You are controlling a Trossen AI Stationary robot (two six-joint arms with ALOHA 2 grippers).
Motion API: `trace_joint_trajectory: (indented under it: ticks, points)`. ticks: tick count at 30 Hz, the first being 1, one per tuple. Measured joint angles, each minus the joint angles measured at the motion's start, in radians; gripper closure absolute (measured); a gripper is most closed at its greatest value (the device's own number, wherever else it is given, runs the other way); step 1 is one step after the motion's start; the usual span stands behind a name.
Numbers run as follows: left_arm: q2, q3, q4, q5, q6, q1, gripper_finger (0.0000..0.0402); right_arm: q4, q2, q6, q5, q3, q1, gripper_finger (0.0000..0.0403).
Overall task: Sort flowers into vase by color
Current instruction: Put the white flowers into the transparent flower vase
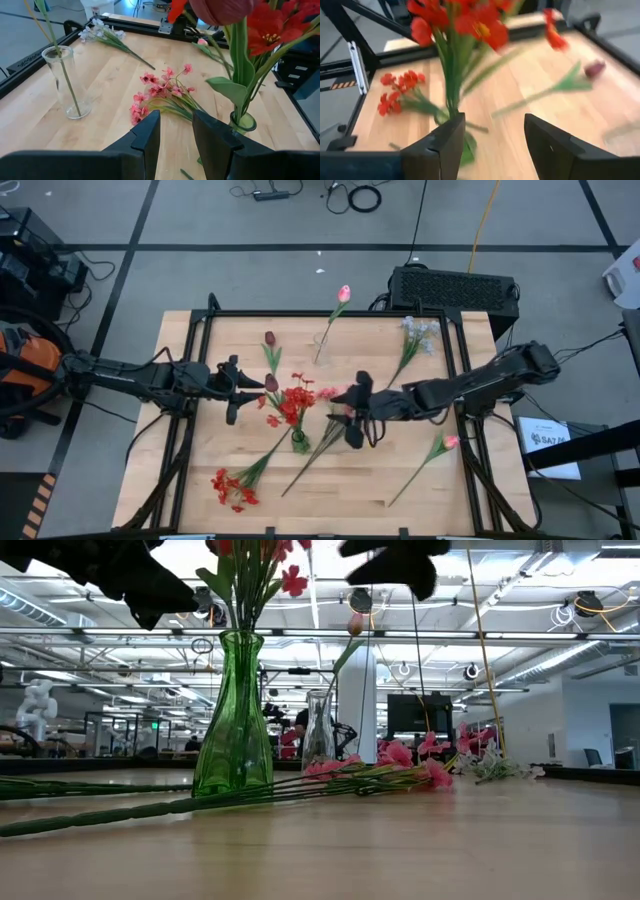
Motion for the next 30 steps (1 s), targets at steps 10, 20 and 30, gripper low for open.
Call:
trace_joint_trajectory:
  ticks: [10, 20, 30]
  points:
    - [0.000, 0.000, 0.000, -0.008, -0.005, 0.000, 0.0279, -0.488, -0.141, 0.485, 0.036, 0.000, 0.000, 0.0237]
    - [0.000, 0.000, 0.000, -0.031, 0.001, 0.000, 0.0279, -0.718, -0.147, 0.809, 0.130, 0.000, 0.000, 0.0269]
    - [0.000, 0.000, -0.001, -0.031, 0.002, 0.000, 0.0279, -0.719, -0.147, 0.820, 0.112, 0.000, 0.000, 0.0271]
